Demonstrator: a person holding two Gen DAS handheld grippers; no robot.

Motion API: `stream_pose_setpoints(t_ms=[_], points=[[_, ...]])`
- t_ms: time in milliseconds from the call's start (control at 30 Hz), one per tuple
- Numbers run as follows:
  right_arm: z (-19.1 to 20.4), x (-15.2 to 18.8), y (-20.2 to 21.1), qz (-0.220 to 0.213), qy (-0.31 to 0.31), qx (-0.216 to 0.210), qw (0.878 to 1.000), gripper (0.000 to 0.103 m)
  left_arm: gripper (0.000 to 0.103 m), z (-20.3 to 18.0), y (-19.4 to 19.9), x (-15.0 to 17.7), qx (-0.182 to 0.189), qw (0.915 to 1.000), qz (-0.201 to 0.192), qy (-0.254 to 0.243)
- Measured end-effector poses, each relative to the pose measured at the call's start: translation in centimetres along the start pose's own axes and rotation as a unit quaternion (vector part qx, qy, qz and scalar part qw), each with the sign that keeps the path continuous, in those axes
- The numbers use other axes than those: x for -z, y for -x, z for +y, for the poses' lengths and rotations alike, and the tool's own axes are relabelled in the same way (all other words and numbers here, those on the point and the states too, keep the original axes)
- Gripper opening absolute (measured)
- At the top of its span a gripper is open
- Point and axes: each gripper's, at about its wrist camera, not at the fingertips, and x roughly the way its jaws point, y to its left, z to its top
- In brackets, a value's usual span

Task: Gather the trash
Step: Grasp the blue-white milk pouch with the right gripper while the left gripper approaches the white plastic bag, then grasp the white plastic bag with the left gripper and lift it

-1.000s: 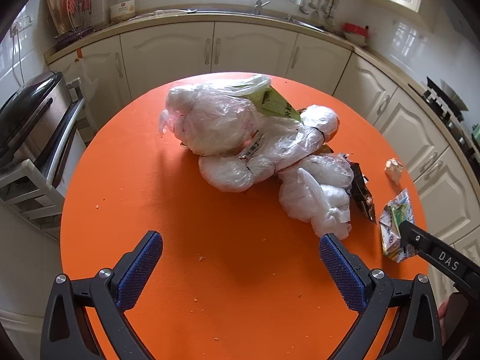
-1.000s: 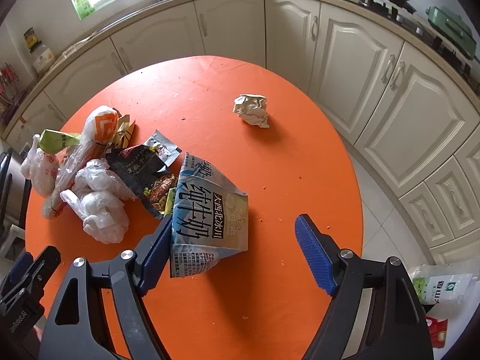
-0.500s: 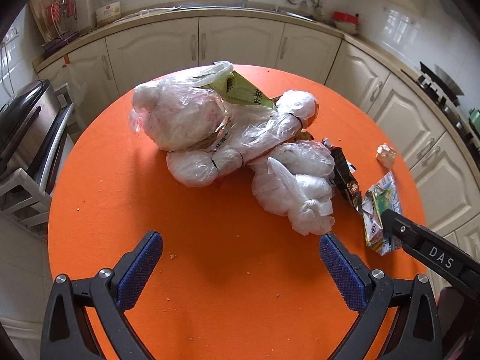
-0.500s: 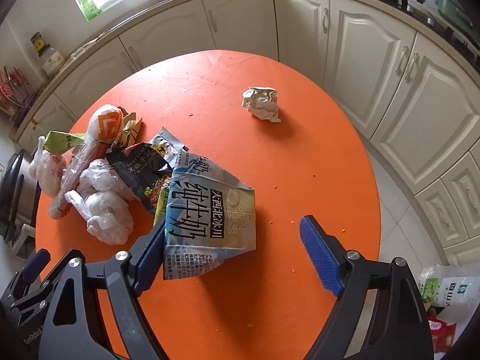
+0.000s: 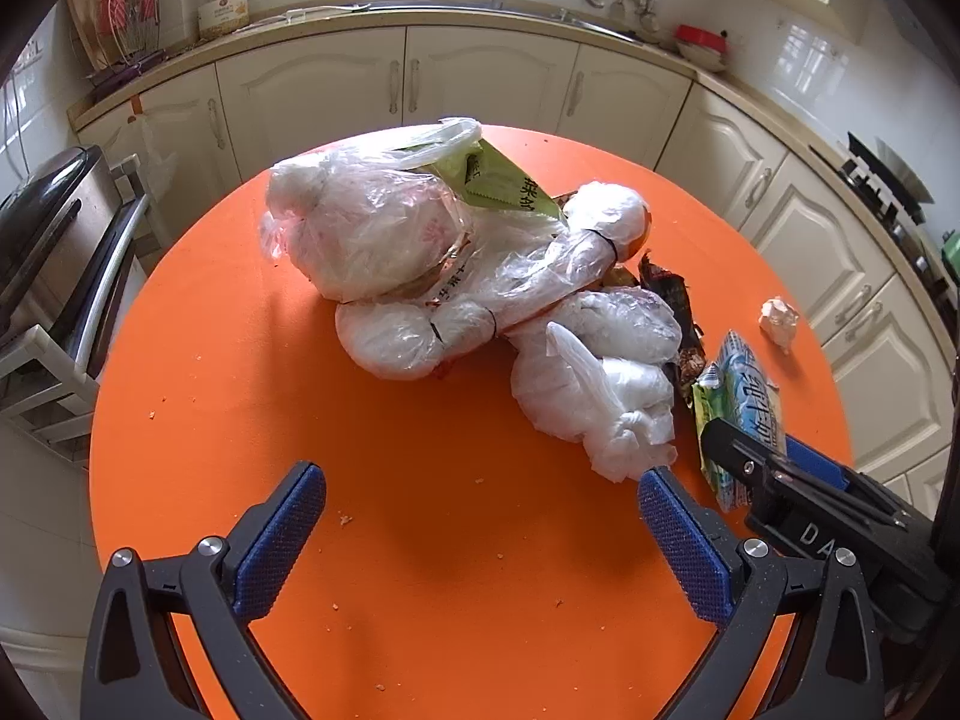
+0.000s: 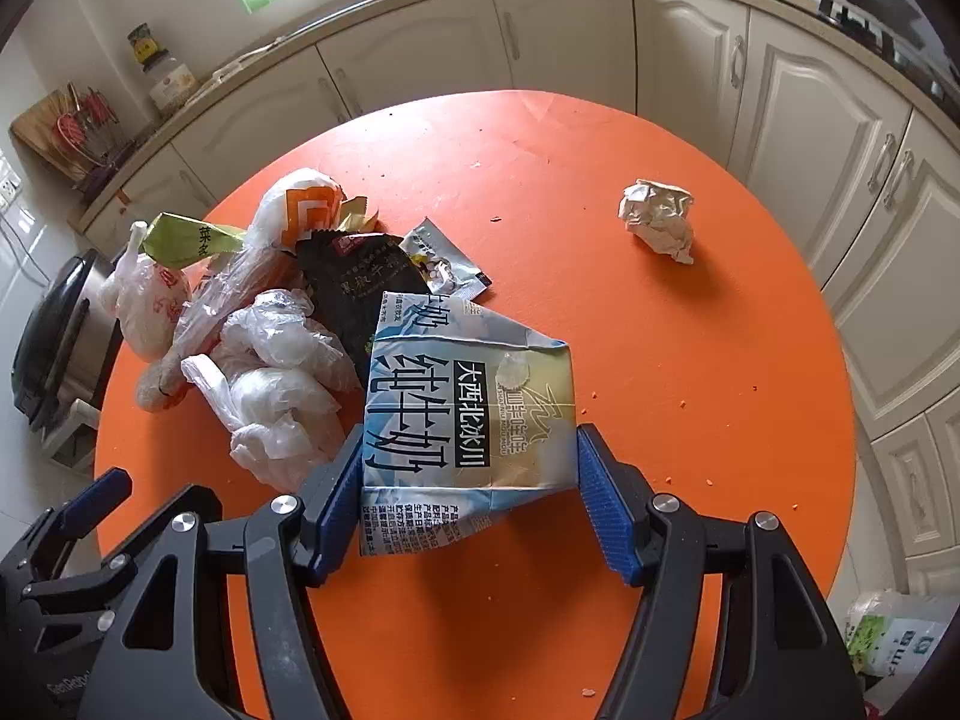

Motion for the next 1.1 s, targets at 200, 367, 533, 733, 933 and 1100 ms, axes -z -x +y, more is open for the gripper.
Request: stream_pose_setpoints(t_ms=[200,367,533,733,933,1100], points=[[-1.5,0.1,1.4,-0.015,-0.032,0.017,0.999,0.067,0.102,-1.2,0.0,-0.7,0.02,0.9998,0.004,-0.007],[-4.0,0.0,3.9,-0.044,-0.056,0.027,0.997,0.067,0.102,-2.6,-0.2,-1.7,0.027,0.9996,-0.005,-0.003],[-5.6,-0.2,4.7,-0.052,-0.07,0.029,0.996,0.067,0.097,-3.5,-2.5,-2.7,0.028,0.9995,0.013,0.012],[-7.0,-0.1,3.7,-0.04,-0.076,0.014,0.996,0.067,0.058,-4.3,-5.7,-3.0,0.021,0.9989,0.041,-0.005],[-7.4,0.2,3.8,-0.04,-0.083,0.011,0.996,0.067,0.052,-5.2,-4.7,-2.3,0.011,0.999,0.023,-0.037],[-6.9,0.8,5.2,-0.052,-0.078,0.009,0.996,0.067,0.052,-6.4,-2.8,-1.1,0.012,0.9987,0.001,-0.05]])
